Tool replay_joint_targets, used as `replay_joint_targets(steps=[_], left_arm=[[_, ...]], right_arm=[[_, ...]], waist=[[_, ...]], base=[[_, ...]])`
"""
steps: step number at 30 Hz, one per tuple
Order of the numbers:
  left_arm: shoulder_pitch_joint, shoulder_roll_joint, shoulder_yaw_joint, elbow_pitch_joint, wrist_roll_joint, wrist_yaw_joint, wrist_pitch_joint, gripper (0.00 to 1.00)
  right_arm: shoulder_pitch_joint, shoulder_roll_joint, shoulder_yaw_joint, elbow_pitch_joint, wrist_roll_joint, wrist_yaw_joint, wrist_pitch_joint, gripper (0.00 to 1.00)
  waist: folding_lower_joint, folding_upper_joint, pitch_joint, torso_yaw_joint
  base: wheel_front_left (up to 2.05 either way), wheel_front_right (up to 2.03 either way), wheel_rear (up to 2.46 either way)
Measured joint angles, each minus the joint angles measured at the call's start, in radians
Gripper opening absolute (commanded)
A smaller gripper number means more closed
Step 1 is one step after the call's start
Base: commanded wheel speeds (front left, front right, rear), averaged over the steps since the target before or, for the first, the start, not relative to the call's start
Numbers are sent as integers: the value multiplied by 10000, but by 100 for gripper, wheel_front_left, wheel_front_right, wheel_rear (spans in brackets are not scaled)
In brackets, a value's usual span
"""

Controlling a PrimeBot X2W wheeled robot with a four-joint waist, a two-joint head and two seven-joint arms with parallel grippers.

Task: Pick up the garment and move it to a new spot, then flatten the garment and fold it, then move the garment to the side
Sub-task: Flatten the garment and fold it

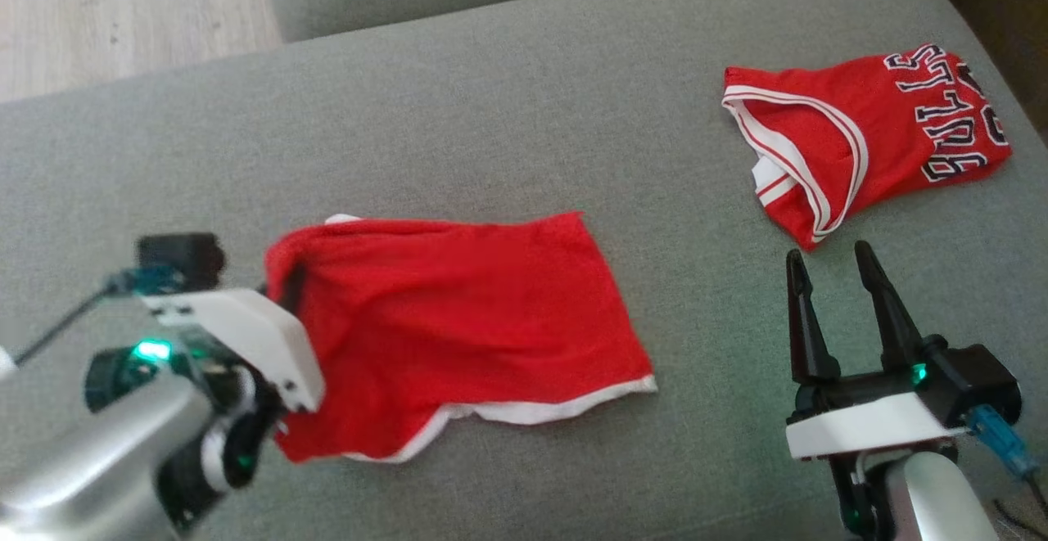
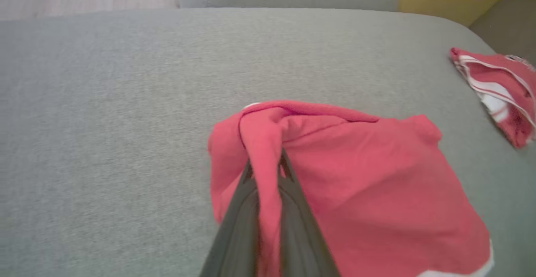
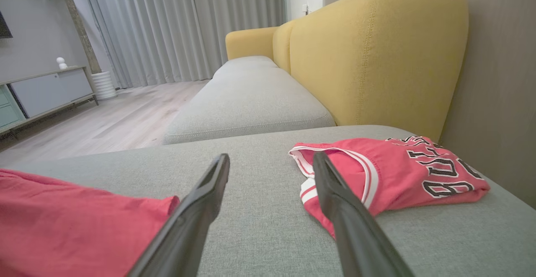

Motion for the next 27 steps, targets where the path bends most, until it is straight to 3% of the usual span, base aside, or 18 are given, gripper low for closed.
replay_joint_targets(steps=[11, 13, 14, 21, 24, 27], left_arm=[[-729, -125, 562, 3267, -767, -1601, 370, 0], [-999, -270, 560, 3843, -606, -1896, 330, 60], [-1123, -380, 608, 4130, -589, -1998, 215, 100], [-1389, -738, 1074, 5373, -389, -2477, -1298, 100], [-1167, -662, 1517, 5032, -261, -2464, -2485, 100], [139, -500, 1960, 3868, -362, -2065, -3835, 100]], right_arm=[[-593, 0, 236, 42, -194, 0, 0, 100], [-689, -2, 280, 42, -209, 0, 0, 100], [-705, -2, 301, 42, -245, 0, 0, 100], [-698, -2, 334, 109, -297, 0, 0, 100], [-641, -2, 211, 111, -378, 0, 0, 100], [-426, -4, -82, 92, -385, 0, 0, 100]], waist=[[1, 0, 706, -179], [1, 0, 825, -220], [1, 0, 872, -236], [1, 0, 858, -268], [0, 0, 676, -187], [-1, 0, 397, 60]], base=[[0, 0, 0], [0, 0, 0], [0, 0, 0], [0, 0, 0], [0, 0, 0], [0, 0, 0]])
